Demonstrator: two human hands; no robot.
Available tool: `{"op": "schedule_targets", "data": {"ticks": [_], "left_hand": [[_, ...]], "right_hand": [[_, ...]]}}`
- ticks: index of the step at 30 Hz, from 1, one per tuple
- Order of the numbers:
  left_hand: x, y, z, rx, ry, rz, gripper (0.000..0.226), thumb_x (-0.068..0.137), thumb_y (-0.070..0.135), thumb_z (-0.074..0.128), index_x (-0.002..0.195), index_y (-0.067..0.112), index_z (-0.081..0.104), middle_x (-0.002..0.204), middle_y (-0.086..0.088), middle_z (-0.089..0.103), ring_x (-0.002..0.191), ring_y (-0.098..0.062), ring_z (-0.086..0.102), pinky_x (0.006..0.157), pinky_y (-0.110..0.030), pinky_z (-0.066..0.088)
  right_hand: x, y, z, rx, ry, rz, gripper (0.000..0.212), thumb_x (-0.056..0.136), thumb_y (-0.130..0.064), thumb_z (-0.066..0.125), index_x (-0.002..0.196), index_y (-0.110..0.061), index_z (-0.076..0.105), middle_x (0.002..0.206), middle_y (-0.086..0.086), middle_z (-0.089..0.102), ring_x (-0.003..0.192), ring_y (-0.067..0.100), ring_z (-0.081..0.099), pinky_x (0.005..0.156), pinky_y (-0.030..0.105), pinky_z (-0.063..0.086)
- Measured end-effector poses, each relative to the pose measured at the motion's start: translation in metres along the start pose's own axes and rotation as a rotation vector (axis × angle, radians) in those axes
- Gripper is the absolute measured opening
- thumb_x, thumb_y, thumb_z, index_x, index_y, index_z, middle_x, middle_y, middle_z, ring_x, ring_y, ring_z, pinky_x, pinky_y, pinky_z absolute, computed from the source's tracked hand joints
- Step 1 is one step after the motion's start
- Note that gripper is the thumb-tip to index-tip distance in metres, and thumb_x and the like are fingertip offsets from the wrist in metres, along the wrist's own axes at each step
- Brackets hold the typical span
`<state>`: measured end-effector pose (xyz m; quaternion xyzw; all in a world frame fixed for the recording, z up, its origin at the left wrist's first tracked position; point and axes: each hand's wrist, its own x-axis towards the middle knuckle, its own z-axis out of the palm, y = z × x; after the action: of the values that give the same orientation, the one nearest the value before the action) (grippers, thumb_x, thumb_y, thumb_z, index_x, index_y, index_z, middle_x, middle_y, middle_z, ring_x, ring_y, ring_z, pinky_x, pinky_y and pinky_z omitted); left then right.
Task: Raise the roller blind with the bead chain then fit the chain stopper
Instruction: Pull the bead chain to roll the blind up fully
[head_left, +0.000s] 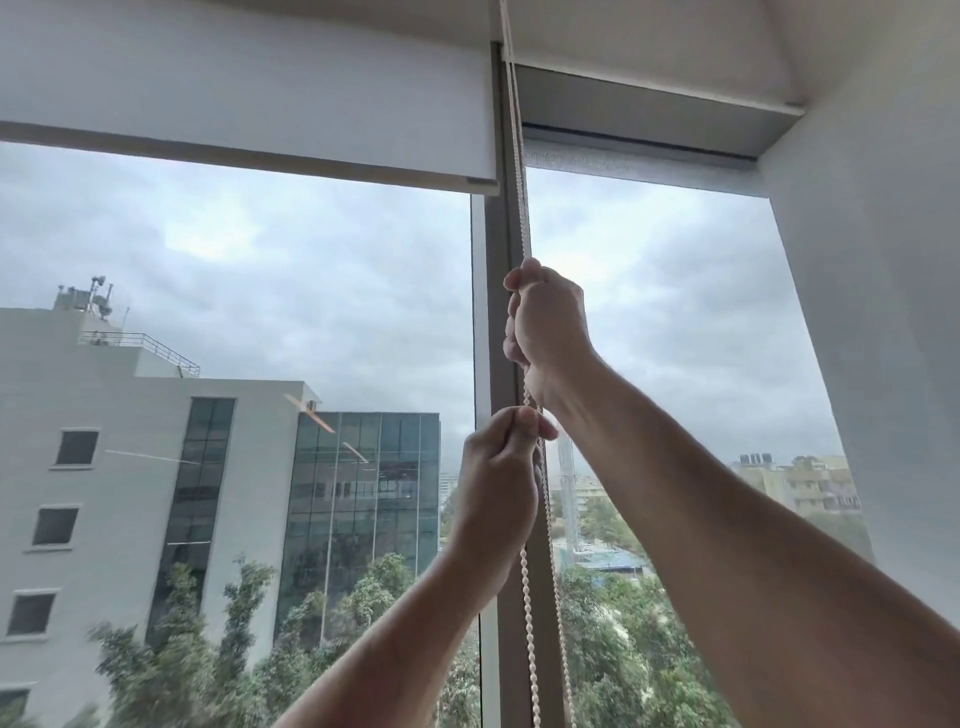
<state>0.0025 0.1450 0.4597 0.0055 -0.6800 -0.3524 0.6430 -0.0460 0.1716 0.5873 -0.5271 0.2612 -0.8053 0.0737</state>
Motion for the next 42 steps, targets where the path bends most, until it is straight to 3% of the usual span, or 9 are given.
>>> {"op": "schedule_targets", "data": {"ticks": [8,14,17,23,27,30,35,39,42], "left_hand": [[0.018,-0.02,-0.024,0.101,0.044,-0.153,0.044,0.103,0.03,0.04,0.075,0.016,0.071,0.069,-0.002,0.073,0.068,-0.018,0.065,0.067,-0.032,0.052],[0.06,0.004,-0.029,0.063,0.111,-0.175,0.046,0.103,0.044,0.038,0.102,0.01,0.068,0.089,-0.007,0.073,0.072,-0.013,0.072,0.054,-0.024,0.057],[0.083,0.029,-0.022,0.029,0.065,-0.173,0.044,0.102,0.045,0.038,0.107,0.01,0.064,0.099,-0.012,0.069,0.089,-0.025,0.069,0.069,-0.035,0.057],[0.1,0.059,0.008,-0.04,0.057,-0.174,0.028,0.103,0.017,0.039,0.097,0.009,0.064,0.051,0.005,0.048,0.045,-0.012,0.043,0.042,-0.018,0.037],[0.099,0.055,0.015,0.026,0.19,-0.068,0.04,0.092,0.001,0.032,0.077,0.016,0.065,0.075,-0.007,0.062,0.081,-0.011,0.055,0.082,-0.032,0.053],[0.096,0.052,0.017,0.102,0.212,0.0,0.039,0.091,0.002,0.034,0.072,0.018,0.064,0.062,0.006,0.05,0.057,-0.008,0.042,0.052,-0.027,0.033],[0.074,0.03,0.012,0.235,0.244,0.054,0.035,0.091,0.001,0.04,0.071,0.017,0.064,0.054,0.012,0.049,0.053,-0.008,0.045,0.054,-0.026,0.034],[0.063,0.014,0.006,0.238,0.227,0.081,0.032,0.096,0.008,0.042,0.075,0.016,0.065,0.053,0.012,0.05,0.045,0.001,0.044,0.047,-0.021,0.035],[0.059,0.013,0.004,0.23,0.22,0.112,0.035,0.095,0.003,0.039,0.074,0.015,0.063,0.049,0.015,0.056,0.045,0.009,0.05,0.039,-0.007,0.033]], "right_hand": [[-0.031,0.029,-0.017,-0.125,-0.033,-0.103,0.038,0.093,-0.005,0.035,0.066,-0.02,0.057,0.043,-0.007,0.038,0.032,0.011,0.031,0.041,0.023,0.025],[-0.075,0.063,-0.029,-0.167,-0.087,-0.159,0.041,0.1,-0.003,0.038,0.068,-0.018,0.059,0.043,-0.016,0.05,0.04,-0.002,0.045,0.04,0.017,0.037],[-0.094,0.083,-0.036,-0.216,-0.093,-0.182,0.042,0.104,-0.014,0.04,0.068,-0.023,0.058,0.042,-0.015,0.043,0.042,0.001,0.032,0.042,0.023,0.029],[-0.102,0.101,-0.046,-0.189,-0.119,-0.143,0.045,0.106,-0.016,0.038,0.066,-0.027,0.057,0.047,-0.012,0.036,0.044,0.006,0.026,0.043,0.023,0.023],[-0.099,0.102,-0.047,-0.267,-0.167,-0.158,0.041,0.106,-0.024,0.04,0.071,-0.029,0.062,0.05,-0.012,0.039,0.044,0.006,0.031,0.043,0.022,0.027],[-0.093,0.103,-0.055,-0.181,-0.268,-0.006,0.042,0.105,-0.035,0.04,0.073,-0.031,0.067,0.048,-0.014,0.041,0.04,0.006,0.032,0.041,0.02,0.028],[-0.073,0.102,-0.07,-0.405,-0.35,0.001,0.046,0.091,-0.067,0.027,0.097,-0.042,0.065,0.056,-0.004,0.055,0.037,0.008,0.047,0.038,0.024,0.044],[-0.044,0.088,-0.073,-0.454,-0.243,0.08,0.085,0.078,-0.079,0.015,0.128,-0.024,0.056,0.092,0.009,0.071,0.076,0.019,0.073,0.057,0.034,0.059],[-0.026,0.069,-0.068,-0.287,-0.186,0.095,0.079,0.09,-0.071,0.018,0.122,-0.016,0.062,0.096,0.01,0.072,0.088,0.024,0.072,0.066,0.035,0.06]]}}
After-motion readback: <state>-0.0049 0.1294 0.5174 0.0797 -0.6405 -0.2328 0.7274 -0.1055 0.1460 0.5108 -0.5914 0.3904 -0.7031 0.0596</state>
